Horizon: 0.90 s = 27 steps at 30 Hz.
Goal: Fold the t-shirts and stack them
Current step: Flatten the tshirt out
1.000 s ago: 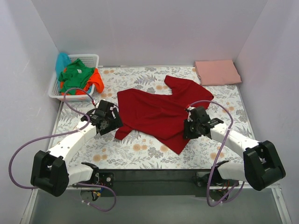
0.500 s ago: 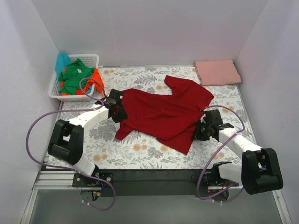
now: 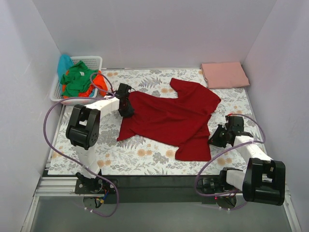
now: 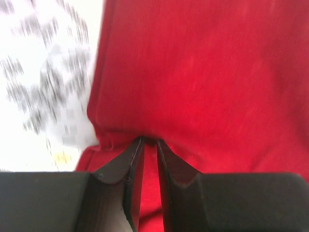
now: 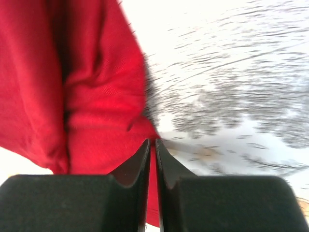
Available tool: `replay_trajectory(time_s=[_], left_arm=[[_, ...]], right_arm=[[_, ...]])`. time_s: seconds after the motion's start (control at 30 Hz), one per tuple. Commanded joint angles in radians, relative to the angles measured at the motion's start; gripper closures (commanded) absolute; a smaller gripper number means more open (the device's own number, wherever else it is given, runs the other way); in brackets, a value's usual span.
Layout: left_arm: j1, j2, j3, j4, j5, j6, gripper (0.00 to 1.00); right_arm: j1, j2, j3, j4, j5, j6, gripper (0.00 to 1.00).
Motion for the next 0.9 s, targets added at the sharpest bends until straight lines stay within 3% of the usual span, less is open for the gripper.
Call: replay_trajectory(time_s=[0.0,0.2,0.33,0.5,0.53,0.57,0.6,0.67,0.77,0.87], left_arm=[[0.061,0.109,0.057,-0.025,-0.083,0.040,0.84],[0.088,0.249,0.270,-0.059,-0.103,0.115,0.79],[0.087,0.194,0.287,-0.063,-0.082,0.120,0.57],[0.087,-0.025,0.149,-0.083,-0.112,0.109,0.34],[0.087,-0.118,0.123,-0.092,-0.120,0.096,0.33],[0.087,-0.162,0.086,-0.114,-0.134,0.091,0.28],[0.087,-0.202,0.022,-0.123,-0.143,0.085,0.25],[0.087,-0.318,-0.055,-0.152,-0.148,0.065,0.23],[0.088,-0.440,-0.202,-0.166,-0.137,0.043,0.22],[0.092,-0.500,-0.331,-0.149,-0.131,0.033,0.22]], right_arm=[[-0.094,0.024,-0.043,-0.051,0.064,-0.012,0.85],[-0.139,0.056,-0.005,-0.031,0.060,-0.038,0.84],[-0.120,-0.005,0.022,-0.036,0.052,-0.064,0.80],[-0.053,-0.129,0.053,-0.119,0.104,-0.090,0.67],[-0.036,-0.141,0.062,-0.136,0.131,-0.090,0.64],[-0.002,-0.155,0.068,-0.151,0.142,-0.090,0.60],[0.016,-0.175,0.075,-0.180,0.150,-0.086,0.47],[0.077,-0.189,0.105,-0.211,0.176,-0.080,0.32],[0.113,-0.194,0.131,-0.252,0.205,-0.096,0.21],[0.136,-0.189,0.138,-0.274,0.213,-0.112,0.16]])
